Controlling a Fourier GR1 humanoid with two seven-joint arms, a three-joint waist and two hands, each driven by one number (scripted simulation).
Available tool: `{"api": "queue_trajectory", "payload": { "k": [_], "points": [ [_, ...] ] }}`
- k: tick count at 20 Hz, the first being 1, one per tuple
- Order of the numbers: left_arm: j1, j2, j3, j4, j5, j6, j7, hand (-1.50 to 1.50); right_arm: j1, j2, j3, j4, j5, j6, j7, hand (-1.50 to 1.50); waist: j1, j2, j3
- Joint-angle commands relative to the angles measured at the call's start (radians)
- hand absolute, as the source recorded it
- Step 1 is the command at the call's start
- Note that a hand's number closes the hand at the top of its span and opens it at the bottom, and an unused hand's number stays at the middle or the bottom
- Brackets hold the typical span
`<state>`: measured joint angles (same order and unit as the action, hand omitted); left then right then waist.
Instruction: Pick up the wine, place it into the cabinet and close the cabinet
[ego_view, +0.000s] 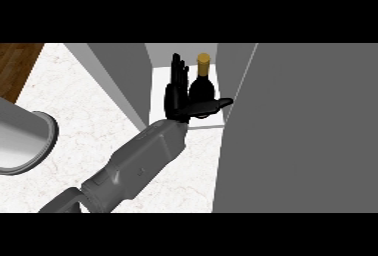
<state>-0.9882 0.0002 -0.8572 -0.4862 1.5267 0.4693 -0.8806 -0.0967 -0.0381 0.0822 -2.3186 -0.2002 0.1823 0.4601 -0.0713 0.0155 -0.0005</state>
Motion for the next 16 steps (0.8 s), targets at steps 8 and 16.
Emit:
{"api": "queue_trajectory", "payload": {
  "k": [8,16],
  "points": [
    [0.065,0.000,-0.055,-0.051,-0.047,-0.017,-0.038,-1.50,0.091,0.017,0.042,-0.036,0.061,-0.007,-0.031,-1.50,0.043,-0.012,0.001],
    [0.164,0.000,-0.043,-0.180,-0.101,0.051,-0.079,-1.50,0.016,0.001,0.029,-0.107,0.047,-0.057,0.103,-1.50,0.052,-0.014,0.000]
  ]
}}
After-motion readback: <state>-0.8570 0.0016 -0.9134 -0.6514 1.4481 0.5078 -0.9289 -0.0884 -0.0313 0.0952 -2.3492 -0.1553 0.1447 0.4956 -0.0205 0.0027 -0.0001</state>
